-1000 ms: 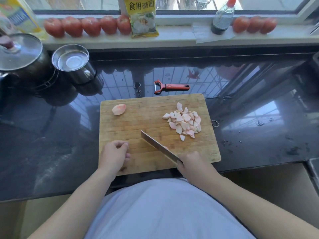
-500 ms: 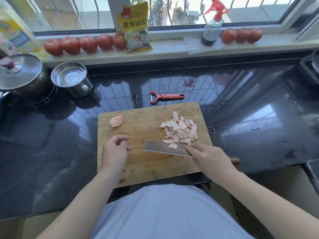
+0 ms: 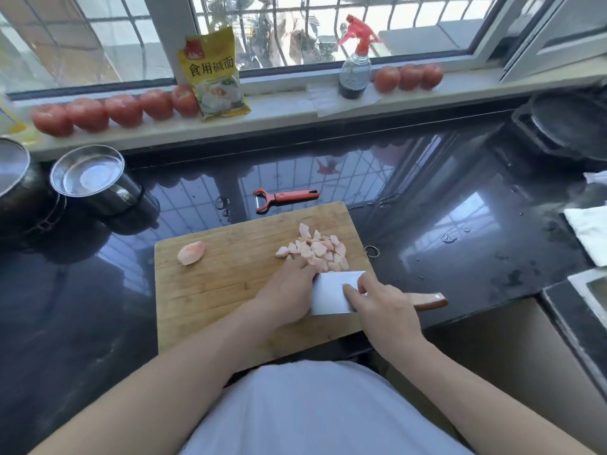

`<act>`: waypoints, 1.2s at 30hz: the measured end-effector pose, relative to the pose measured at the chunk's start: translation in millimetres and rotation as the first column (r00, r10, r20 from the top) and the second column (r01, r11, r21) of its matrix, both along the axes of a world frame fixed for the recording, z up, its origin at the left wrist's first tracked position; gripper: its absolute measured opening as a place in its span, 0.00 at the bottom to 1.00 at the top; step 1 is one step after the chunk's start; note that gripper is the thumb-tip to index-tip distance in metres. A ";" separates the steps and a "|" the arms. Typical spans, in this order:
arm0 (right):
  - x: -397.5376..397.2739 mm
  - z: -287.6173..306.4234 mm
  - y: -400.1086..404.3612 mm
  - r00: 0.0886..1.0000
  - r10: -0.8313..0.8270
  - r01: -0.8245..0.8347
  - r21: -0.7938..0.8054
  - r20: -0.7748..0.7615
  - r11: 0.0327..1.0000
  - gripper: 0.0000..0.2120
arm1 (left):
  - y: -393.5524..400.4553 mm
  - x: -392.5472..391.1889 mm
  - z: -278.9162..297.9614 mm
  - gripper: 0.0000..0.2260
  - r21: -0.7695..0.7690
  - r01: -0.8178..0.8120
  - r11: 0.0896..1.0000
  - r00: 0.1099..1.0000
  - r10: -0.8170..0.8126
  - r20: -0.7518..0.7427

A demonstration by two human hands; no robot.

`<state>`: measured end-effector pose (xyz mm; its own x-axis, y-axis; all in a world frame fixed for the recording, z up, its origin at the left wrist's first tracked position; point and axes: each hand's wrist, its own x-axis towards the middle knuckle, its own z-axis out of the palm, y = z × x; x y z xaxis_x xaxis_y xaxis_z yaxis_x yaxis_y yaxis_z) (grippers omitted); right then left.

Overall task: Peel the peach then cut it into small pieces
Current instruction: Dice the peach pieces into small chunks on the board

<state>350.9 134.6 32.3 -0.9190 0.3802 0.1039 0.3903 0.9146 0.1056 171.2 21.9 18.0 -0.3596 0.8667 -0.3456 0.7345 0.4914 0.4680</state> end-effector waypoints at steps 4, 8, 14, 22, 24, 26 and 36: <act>14.5 -5.2 -2.4 0.999 -0.028 0.026 -0.090 -0.020 0.996 0.22 | -8.7 -29.4 16.1 0.18 0.131 -0.265 0.955 0.950 0.235 0.206; 22.3 -7.9 -7.9 0.995 -0.078 0.057 -0.283 -0.062 0.957 0.20 | -70.4 -104.4 21.9 0.14 0.283 -0.572 0.770 0.804 0.595 0.004; -2.6 -6.1 -29.4 0.961 -0.265 0.169 -0.594 -0.078 0.786 0.21 | -123.1 -161.4 3.0 0.20 -0.129 -0.558 0.820 0.827 0.562 -0.004; -23.2 -2.3 -44.9 0.963 -0.125 0.257 -0.685 0.238 0.682 0.07 | -114.3 -70.1 -3.8 0.09 -0.159 -0.686 0.710 0.666 0.701 0.256; -24.4 -1.1 -45.1 0.949 -0.175 0.310 -0.674 0.262 0.671 0.07 | -123.2 -40.1 -12.4 0.09 -0.191 -0.710 0.678 0.616 0.729 0.298; -28.0 3.2 -41.4 0.932 -0.249 0.363 -0.667 0.263 0.651 0.06 | -126.8 -19.9 -18.7 0.09 -0.197 -0.731 0.653 0.592 0.751 0.292; -43.8 15.6 -55.6 0.985 -0.016 0.134 -0.692 0.174 0.709 0.08 | -131.8 -2.3 -19.9 0.18 -0.225 -0.898 0.378 0.244 0.853 0.461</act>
